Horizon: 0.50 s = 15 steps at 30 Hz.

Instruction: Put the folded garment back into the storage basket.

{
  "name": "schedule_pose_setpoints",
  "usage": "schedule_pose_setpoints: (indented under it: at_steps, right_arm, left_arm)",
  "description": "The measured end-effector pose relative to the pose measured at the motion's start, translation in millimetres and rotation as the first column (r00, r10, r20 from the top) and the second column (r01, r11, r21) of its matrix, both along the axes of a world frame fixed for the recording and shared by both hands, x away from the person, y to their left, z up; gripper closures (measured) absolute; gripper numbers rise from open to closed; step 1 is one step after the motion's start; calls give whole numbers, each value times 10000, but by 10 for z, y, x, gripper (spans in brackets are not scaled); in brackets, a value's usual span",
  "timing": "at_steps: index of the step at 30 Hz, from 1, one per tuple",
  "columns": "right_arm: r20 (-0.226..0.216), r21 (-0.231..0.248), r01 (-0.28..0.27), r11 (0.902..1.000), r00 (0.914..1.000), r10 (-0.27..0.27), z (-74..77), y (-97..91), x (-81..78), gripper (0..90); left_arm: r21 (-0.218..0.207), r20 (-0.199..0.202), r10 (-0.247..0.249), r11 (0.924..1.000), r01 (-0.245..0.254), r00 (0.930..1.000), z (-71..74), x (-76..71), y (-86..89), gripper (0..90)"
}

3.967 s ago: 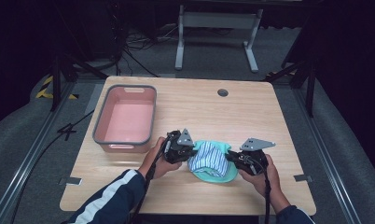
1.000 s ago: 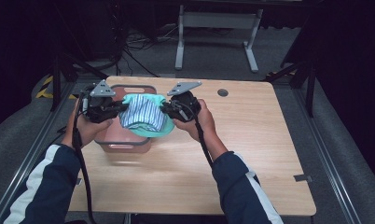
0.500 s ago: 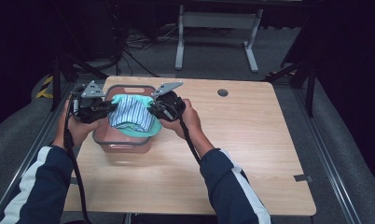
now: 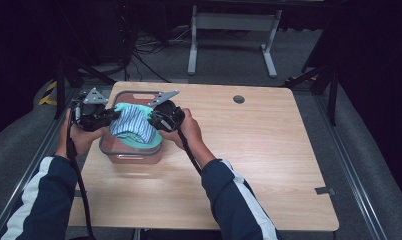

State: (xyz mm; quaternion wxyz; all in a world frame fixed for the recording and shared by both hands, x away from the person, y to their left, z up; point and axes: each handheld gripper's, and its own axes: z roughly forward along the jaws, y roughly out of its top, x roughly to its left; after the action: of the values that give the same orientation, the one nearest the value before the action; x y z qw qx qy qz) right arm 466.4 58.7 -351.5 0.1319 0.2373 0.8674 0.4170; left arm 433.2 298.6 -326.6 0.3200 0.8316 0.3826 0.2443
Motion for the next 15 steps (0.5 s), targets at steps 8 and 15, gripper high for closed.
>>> schedule_pose_setpoints:
  at_steps: [8,15]
  right_arm:
    - [-185,21,-75,10000,9998,76,-109,116,52,817]
    - [-506,-123,18,9999,9987,-24,-254,187,122,815]
  left_arm:
    - [-37,-172,207,9998,-208,9996,-121,31,81,818]
    - [242,-420,275,9994,-265,9987,-263,55,65,818]
